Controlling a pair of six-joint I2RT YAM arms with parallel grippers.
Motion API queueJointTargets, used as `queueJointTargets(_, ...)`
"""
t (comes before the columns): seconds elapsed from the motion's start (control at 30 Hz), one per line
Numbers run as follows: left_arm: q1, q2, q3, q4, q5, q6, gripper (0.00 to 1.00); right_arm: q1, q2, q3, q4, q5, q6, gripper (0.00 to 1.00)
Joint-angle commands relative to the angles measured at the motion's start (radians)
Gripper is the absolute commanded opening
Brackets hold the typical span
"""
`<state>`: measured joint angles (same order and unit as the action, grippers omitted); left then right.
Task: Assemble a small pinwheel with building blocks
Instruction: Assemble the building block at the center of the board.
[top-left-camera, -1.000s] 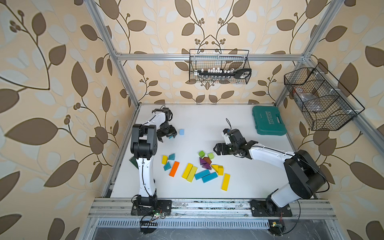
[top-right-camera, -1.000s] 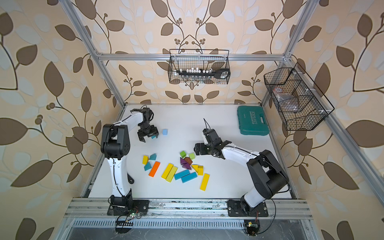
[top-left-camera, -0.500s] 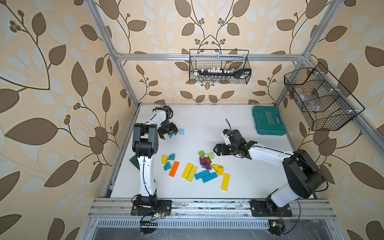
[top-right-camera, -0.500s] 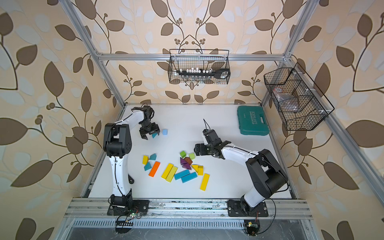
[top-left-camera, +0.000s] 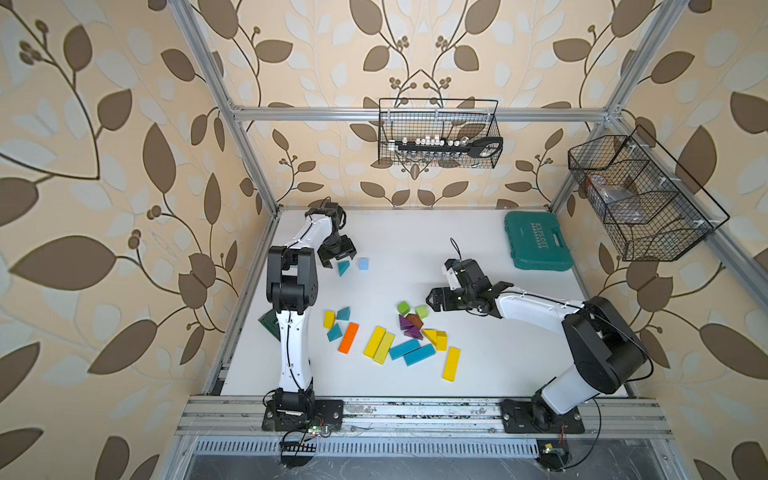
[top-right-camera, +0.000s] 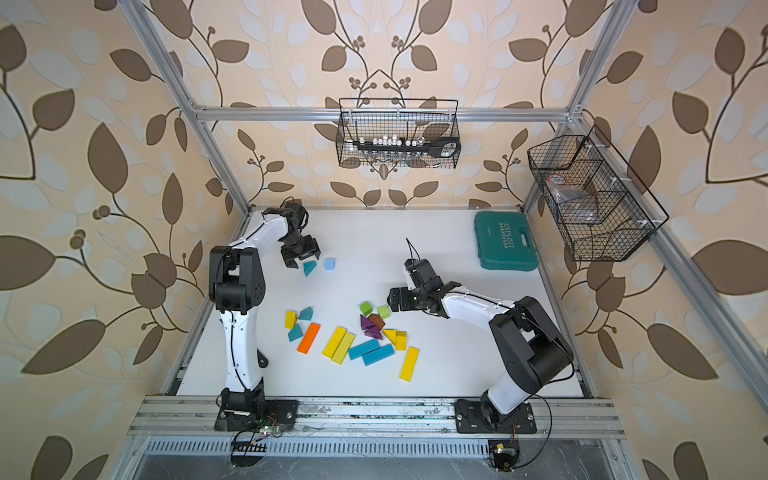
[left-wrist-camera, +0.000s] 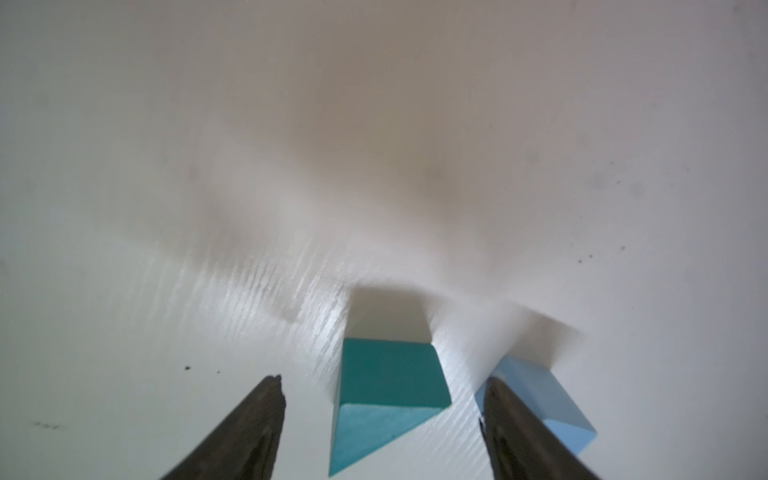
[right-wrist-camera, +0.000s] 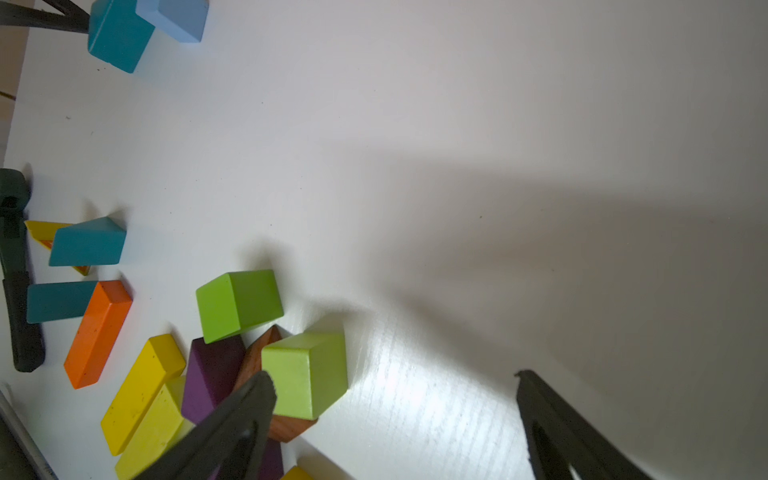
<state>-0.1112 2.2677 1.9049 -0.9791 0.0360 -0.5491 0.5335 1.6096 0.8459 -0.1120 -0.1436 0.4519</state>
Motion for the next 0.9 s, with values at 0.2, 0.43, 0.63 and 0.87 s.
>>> queueJointTargets(0.2,-0.002,0.02,0.001,-0.008,0.015,0.03,0.64,-0.003,0.022,-0.006,0.007,-0.013,-0.004,0.92)
queueJointTargets(0.43,-0.002,0.021,-0.001,0.005,0.047,0.07,0.5,-0.003,0.036,-0.002,0.011,-0.018,-0.001,0.92)
queueJointTargets(0.63,-0.002,0.026,0.006,0.011,0.083,0.1,0.48,-0.003,0.047,0.002,0.013,-0.019,0.001,0.92)
queueJointTargets(0.87,-0.004,0.05,0.046,-0.01,0.135,0.157,0.47,-0.003,0.049,0.004,0.01,-0.016,0.002,0.92)
